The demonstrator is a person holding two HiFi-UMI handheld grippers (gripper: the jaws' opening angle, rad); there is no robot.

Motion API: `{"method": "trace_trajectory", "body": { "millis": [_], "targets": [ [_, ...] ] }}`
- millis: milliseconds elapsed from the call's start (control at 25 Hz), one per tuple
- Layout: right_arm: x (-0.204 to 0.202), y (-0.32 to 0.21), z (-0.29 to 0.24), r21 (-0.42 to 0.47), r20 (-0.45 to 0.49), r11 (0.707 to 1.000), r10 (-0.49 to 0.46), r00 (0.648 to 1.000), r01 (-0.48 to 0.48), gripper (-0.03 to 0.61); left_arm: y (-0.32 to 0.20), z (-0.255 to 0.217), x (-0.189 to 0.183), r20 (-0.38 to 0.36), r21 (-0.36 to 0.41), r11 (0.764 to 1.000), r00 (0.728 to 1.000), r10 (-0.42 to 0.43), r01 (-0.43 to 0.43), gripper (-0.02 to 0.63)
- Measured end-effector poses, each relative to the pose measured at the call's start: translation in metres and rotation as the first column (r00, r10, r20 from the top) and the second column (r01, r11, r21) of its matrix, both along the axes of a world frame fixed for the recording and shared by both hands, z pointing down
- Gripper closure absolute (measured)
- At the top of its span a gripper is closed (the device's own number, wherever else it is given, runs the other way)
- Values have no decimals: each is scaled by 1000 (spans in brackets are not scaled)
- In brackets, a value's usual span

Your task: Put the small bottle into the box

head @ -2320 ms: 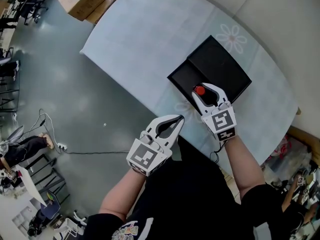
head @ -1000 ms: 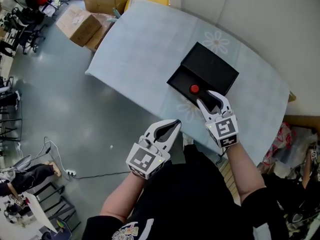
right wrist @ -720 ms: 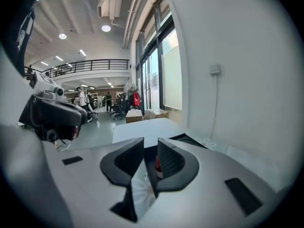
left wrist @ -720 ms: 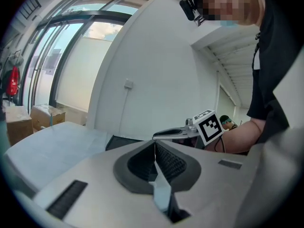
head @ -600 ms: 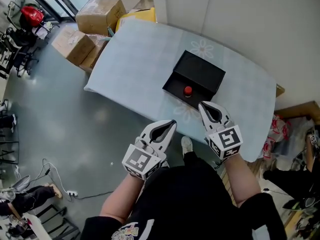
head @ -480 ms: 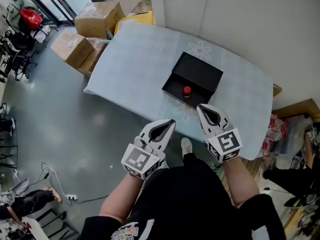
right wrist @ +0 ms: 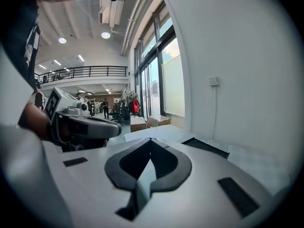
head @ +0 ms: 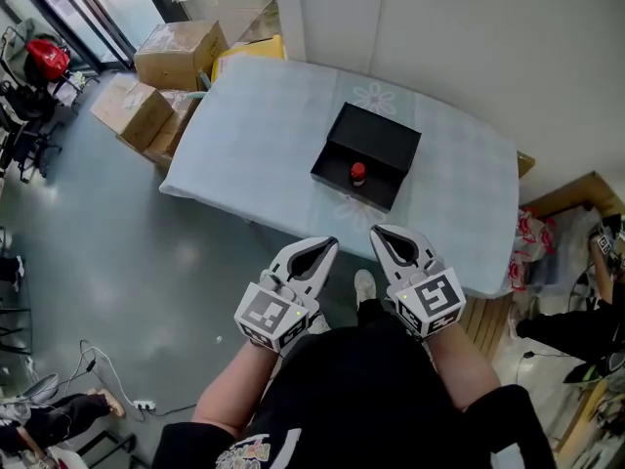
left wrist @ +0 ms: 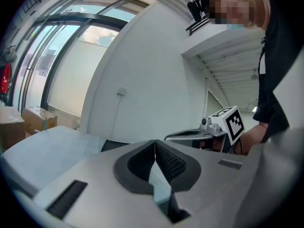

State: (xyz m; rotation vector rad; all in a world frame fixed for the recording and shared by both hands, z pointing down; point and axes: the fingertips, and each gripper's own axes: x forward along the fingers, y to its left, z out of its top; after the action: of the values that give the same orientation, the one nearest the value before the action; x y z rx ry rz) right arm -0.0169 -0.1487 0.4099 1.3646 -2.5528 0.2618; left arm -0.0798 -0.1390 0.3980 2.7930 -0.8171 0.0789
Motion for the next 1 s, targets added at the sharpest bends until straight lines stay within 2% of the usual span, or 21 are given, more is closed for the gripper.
{"method": "trace_trajectory", "body": {
  "millis": [400, 640, 1000],
  "targets": [
    [-13, 33, 7, -21, 55, 999, 42, 998, -41, 569, 27, 9, -6, 25, -8, 998, 998, 65, -65, 606],
    [-15, 50, 11, -31, 58, 997, 68, 996, -67, 569, 40, 18, -7, 31, -34, 995, 995, 93, -92, 606],
    [-21, 57, 4, -14, 54, 996, 88, 995, -87, 569, 44, 11, -10, 13, -5, 993, 993, 114, -114, 606]
  ]
}}
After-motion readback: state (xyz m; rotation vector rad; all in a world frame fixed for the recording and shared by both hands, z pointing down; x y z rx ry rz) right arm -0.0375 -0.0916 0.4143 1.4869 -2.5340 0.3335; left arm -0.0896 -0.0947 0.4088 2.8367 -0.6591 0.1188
